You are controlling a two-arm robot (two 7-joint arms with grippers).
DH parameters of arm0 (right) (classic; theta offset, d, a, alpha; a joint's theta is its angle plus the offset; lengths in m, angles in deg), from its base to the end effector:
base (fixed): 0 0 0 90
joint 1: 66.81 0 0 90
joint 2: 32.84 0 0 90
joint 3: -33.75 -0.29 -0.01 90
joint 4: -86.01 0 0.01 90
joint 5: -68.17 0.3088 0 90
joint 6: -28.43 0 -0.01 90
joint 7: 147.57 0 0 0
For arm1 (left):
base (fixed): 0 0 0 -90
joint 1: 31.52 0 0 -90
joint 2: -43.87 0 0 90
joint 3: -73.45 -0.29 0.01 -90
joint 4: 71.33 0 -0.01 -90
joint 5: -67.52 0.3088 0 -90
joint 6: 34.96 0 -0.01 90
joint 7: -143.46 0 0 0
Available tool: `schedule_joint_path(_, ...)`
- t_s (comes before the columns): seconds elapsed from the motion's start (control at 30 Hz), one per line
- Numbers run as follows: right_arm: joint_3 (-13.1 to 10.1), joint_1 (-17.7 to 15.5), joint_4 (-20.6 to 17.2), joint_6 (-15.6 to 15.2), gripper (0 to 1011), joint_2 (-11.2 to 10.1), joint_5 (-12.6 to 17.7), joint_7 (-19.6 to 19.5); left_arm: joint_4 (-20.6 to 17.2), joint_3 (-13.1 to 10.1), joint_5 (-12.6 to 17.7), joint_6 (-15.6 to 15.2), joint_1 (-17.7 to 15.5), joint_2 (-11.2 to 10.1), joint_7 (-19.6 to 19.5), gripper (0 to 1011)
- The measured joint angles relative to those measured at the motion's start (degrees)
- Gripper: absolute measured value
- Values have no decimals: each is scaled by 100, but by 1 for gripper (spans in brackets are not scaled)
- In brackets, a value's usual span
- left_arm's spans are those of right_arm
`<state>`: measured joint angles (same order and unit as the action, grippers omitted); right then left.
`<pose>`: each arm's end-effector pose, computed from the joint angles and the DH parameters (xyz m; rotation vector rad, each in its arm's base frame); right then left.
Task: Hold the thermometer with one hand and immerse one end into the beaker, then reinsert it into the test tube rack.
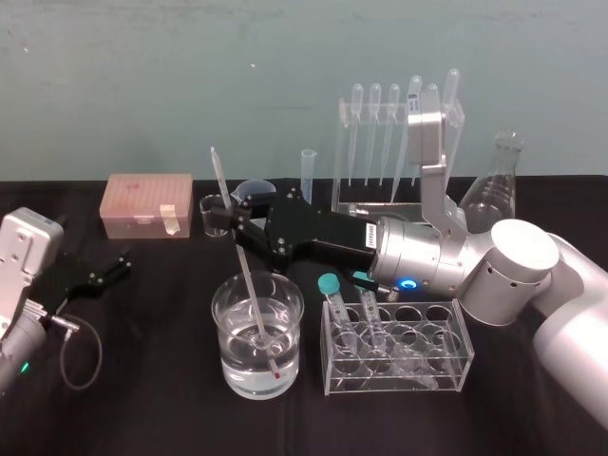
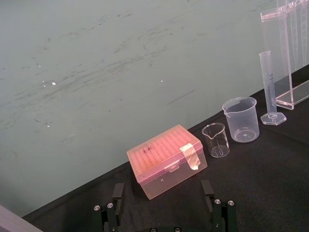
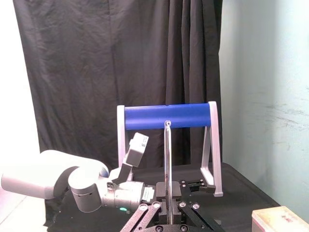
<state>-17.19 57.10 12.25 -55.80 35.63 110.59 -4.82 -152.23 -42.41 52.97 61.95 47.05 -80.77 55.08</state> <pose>0.4440 0.0408 -0.2235 0.1567 -0.0387 -0.1763 0.3581 0.0827 -0.3023 0.3043 -0.2850 1.2480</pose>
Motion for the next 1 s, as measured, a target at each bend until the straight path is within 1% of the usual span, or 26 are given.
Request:
schedule_joint_path(0.87, -5, -44, -88, -3, 56, -34, 7, -34, 0, 0, 0, 0, 0, 0, 0, 1008)
schedule_joint_path(1.0, -37, -34, -151, -55, 56, -48, 69, -37, 0, 0, 0, 0, 0, 0, 0, 1008)
